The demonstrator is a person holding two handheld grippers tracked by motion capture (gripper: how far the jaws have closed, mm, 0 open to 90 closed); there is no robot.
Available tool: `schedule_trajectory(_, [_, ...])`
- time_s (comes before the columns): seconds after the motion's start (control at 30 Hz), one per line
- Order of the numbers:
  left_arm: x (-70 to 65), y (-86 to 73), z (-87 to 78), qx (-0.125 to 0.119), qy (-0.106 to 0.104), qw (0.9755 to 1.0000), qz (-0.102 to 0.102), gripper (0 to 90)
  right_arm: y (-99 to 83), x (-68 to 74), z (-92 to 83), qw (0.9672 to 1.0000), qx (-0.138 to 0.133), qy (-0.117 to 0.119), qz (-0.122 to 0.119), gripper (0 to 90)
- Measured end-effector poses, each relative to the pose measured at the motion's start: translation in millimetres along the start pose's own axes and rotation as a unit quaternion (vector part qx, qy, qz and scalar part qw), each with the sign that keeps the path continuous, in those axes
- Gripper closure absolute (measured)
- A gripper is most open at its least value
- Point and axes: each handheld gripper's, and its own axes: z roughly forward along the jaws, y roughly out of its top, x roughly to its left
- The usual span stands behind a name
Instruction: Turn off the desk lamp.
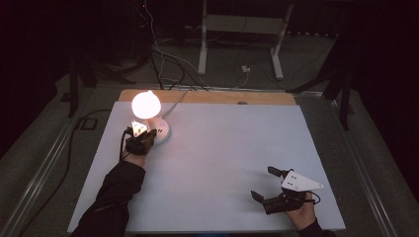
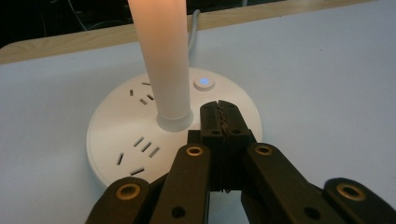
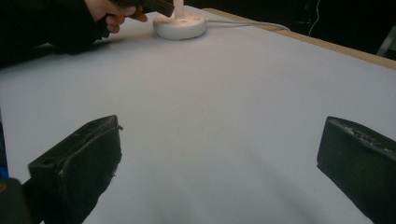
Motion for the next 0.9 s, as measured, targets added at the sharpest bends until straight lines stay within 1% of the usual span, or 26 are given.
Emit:
schedule_trajectory(0.17, [-0.3,-1.8,2.1,0.006,0.000,1.0000,0.004,90.0,-0.2,0.2,0.2,1.0000,0.001,0.001,0.000,0.0])
schedule_trajectory(0.27, [-0.3,-3.0,2.7,0.008,-0.001,1.0000,0.003,90.0,-0.4,-0.4,0.4,1.0000,0.001,0.001,0.003,0.0])
schedule_trajectory(0.37, [-0.6,-3.7,3.8,0.011,-0.001,0.9999,0.007,90.0,-0.1,0.0,0.1,1.0000,0.000,0.001,0.000,0.0])
schedule_trajectory(0.4, [-0.7,-4.3,4.0,0.011,-0.001,0.9999,0.006,90.0,-0.3,-0.3,0.2,1.0000,0.001,0.001,0.003,0.0])
schedule_trajectory(0.6, [-1.0,-4.7,4.2,0.010,0.000,0.9999,0.011,90.0,-0.2,-0.3,0.2,1.0000,0.001,0.001,0.002,0.0])
schedule_trajectory(0.7, [-2.6,-4.5,4.3,0.011,0.005,0.9998,0.018,90.0,-0.6,0.1,0.5,1.0000,0.003,0.001,0.002,0.0])
schedule_trajectory(0.77, [-2.4,-5.2,4.6,0.009,0.004,0.9998,0.018,90.0,-0.3,0.2,0.8,1.0000,0.003,0.002,0.001,0.0])
schedule_trajectory(0.8, [-1.6,-6.8,4.8,0.003,0.003,0.9999,0.015,90.0,-0.4,0.2,0.9,1.0000,0.003,0.002,0.001,0.0])
schedule_trajectory(0.83, [-2.5,-8.1,4.9,-0.001,0.005,0.9998,0.019,90.0,-0.7,0.3,1.0,1.0000,0.004,0.003,0.002,0.0])
schedule_trajectory(0.87, [-4.1,-8.8,5.0,-0.003,0.010,0.9995,0.030,90.0,-0.9,0.4,1.1,1.0000,0.005,0.003,0.001,0.0])
schedule_trajectory(0.9, [-4.2,-8.2,5.1,-0.002,0.011,0.9995,0.030,90.0,-0.9,0.6,1.4,1.0000,0.007,0.003,0.000,0.0])
